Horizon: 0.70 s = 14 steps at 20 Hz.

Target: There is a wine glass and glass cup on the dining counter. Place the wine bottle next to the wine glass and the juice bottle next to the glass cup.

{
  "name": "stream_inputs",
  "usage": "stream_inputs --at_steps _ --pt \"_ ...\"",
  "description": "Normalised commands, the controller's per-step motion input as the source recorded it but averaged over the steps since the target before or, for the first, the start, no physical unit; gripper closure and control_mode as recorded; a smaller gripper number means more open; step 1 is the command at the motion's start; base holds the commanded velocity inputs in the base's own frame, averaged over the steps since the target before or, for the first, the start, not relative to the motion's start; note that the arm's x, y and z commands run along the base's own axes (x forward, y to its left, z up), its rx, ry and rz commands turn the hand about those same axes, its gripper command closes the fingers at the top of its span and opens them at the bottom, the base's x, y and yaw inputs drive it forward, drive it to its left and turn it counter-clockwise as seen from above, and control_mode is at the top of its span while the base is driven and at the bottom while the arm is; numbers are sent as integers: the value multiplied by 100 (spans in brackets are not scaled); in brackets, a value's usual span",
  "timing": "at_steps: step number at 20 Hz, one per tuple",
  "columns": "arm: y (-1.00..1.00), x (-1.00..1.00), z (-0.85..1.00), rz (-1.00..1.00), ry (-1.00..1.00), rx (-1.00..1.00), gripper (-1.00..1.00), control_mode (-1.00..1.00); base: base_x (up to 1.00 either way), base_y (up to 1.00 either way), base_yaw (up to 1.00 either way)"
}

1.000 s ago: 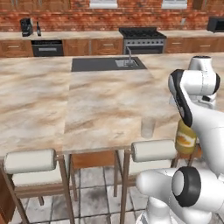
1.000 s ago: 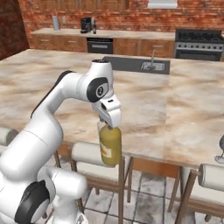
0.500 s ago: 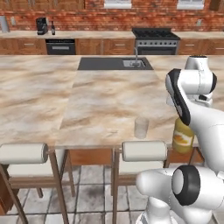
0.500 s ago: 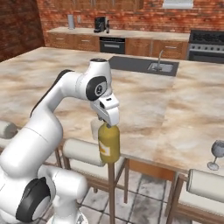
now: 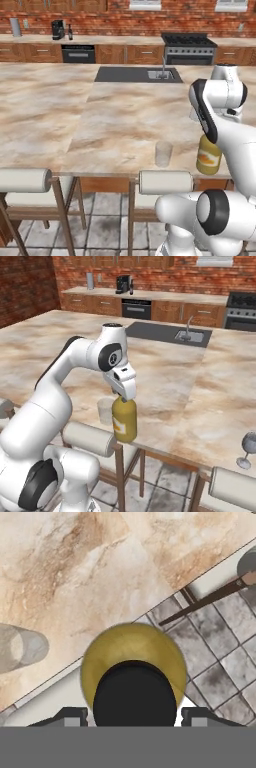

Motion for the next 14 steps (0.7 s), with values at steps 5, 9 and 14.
stream_inputs --at_steps 5,9,14 --pt "0 0 0 0 0 0 100 100 28 -27 12" --pt "0 0 0 0 0 0 100 100 12 -25 5" --pt "0 0 0 0 0 0 100 100 0 -7 0"
